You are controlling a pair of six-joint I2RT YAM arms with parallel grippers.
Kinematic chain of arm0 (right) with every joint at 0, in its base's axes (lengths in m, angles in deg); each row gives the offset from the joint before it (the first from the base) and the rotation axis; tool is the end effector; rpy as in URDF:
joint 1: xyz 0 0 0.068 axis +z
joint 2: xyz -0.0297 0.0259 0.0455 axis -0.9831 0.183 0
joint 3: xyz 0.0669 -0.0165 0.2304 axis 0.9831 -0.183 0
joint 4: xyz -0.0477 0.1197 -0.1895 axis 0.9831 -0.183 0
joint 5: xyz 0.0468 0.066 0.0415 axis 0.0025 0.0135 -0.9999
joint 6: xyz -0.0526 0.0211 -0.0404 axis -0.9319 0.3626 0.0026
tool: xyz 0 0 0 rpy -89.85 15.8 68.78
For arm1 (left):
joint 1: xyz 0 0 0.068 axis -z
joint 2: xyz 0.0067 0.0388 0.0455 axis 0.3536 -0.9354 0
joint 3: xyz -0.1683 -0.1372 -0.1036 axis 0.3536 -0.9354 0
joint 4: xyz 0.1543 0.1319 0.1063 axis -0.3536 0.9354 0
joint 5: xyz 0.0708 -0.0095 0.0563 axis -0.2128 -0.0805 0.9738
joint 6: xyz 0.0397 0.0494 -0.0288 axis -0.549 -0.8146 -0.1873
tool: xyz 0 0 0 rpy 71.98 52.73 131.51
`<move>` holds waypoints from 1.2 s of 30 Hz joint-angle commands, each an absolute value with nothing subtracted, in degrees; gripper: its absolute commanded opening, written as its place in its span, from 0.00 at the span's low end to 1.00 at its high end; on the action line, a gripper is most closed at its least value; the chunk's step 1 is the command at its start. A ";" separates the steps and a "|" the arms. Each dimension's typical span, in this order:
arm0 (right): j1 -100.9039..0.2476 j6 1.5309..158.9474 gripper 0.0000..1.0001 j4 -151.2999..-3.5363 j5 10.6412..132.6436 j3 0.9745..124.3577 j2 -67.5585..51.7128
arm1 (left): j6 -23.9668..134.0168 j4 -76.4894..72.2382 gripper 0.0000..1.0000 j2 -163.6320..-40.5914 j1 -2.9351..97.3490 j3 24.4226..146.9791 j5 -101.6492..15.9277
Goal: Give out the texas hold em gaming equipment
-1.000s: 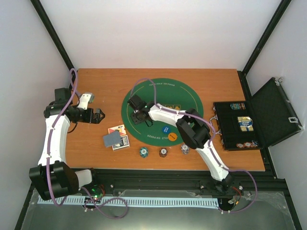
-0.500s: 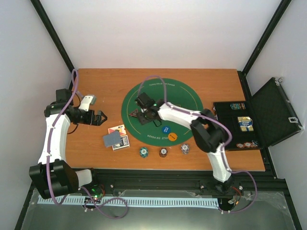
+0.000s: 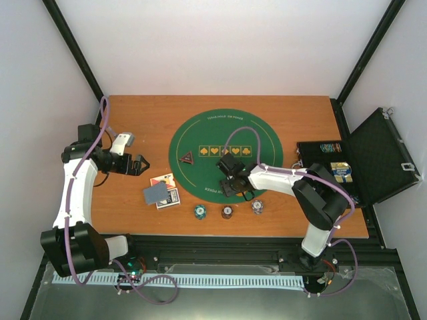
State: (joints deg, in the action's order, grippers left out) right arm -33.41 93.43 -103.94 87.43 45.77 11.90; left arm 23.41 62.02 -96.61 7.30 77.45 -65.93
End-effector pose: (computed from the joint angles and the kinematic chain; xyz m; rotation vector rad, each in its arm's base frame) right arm 0.2179 0.2144 0.1215 -0.5869 2.6971 0.1103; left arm 0.2032 0.0182 0.2542 0.2884 2.5585 -0.5468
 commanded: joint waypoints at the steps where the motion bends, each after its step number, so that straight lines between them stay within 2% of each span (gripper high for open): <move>1: -33.59 94.98 0.69 -100.28 88.14 45.65 11.05 | 22.95 63.35 1.00 -95.78 6.95 79.77 -66.75; 5: -33.64 94.54 0.65 -99.85 88.28 45.98 11.83 | 23.25 63.26 1.00 -95.61 6.95 79.98 -66.71; 12: -35.34 94.24 0.53 -99.35 88.29 45.93 13.56 | 23.25 63.08 1.00 -95.46 7.00 79.81 -66.31; 24: -37.91 92.26 0.40 -98.35 88.46 47.83 16.00 | 23.71 62.58 1.00 -95.57 6.93 79.80 -65.81; 28: -40.81 90.80 0.32 -97.44 88.55 52.03 19.95 | 22.93 63.00 1.00 -95.52 6.95 79.50 -66.23; 36: -45.16 87.52 0.30 -100.98 87.95 69.15 31.79 | 21.58 64.43 1.00 -95.75 6.98 79.50 -67.15</move>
